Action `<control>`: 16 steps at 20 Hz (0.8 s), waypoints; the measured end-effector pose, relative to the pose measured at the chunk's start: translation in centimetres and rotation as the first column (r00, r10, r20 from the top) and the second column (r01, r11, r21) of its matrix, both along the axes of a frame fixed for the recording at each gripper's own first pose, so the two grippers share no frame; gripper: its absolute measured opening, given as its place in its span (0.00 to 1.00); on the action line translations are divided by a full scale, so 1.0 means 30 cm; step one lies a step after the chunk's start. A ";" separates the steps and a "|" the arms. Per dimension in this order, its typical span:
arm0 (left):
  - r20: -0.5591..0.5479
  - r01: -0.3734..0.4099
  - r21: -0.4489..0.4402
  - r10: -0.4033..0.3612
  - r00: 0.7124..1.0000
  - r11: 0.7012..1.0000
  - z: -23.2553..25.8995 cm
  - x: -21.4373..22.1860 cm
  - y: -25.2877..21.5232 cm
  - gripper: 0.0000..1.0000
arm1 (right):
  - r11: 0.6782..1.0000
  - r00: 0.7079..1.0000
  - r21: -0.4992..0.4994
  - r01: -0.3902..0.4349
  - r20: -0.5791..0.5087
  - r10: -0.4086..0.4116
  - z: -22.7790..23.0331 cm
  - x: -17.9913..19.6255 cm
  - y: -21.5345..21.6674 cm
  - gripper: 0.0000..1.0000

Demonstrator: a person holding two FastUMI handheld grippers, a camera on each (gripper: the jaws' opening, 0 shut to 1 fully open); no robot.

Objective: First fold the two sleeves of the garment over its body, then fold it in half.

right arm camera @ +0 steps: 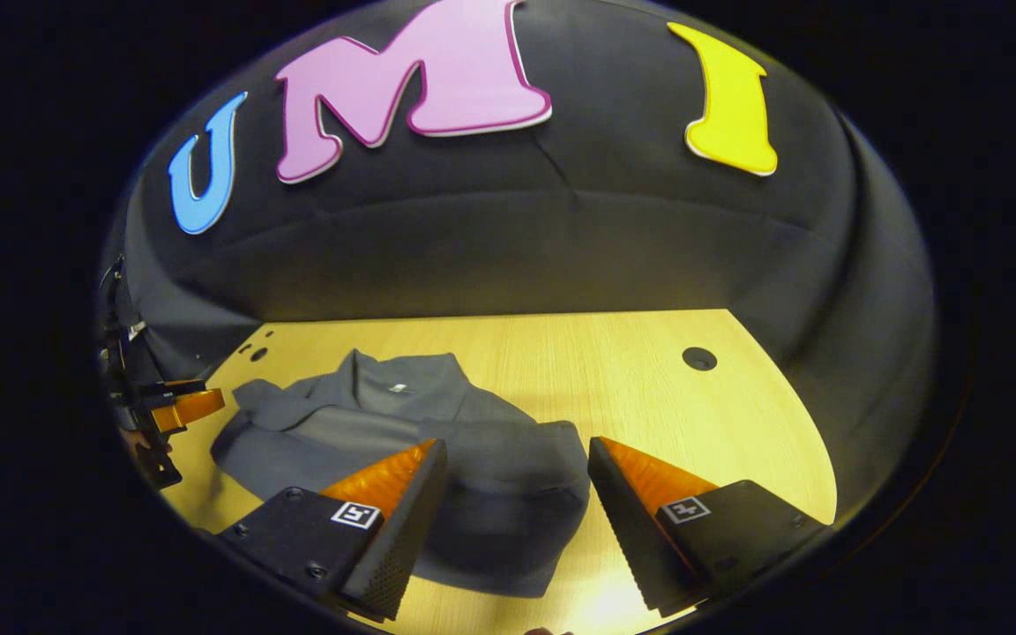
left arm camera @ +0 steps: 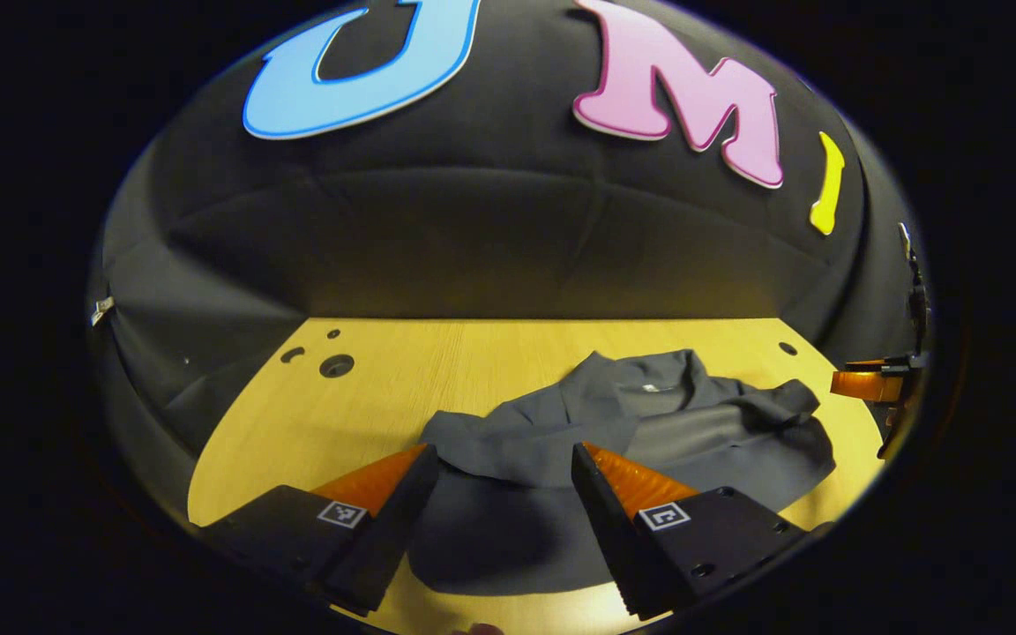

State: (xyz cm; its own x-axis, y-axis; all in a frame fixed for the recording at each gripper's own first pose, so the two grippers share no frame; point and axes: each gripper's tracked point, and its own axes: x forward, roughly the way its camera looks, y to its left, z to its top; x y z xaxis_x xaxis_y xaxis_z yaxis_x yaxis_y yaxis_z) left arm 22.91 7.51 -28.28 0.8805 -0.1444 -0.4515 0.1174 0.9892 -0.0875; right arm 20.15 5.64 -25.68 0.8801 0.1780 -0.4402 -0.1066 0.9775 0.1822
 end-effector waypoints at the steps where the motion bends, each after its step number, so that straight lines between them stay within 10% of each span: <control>1: 0.018 0.004 -0.009 -0.003 1.000 1.000 0.040 -0.030 -0.014 0.96 | 1.000 1.000 0.003 -0.002 0.017 0.002 0.034 -0.032 0.000 0.99; 16: 0.136 0.107 -0.046 -0.100 0.986 0.993 0.337 -0.512 -0.145 0.96 | 0.996 0.985 0.012 -0.084 0.153 0.081 0.302 -0.503 0.020 0.99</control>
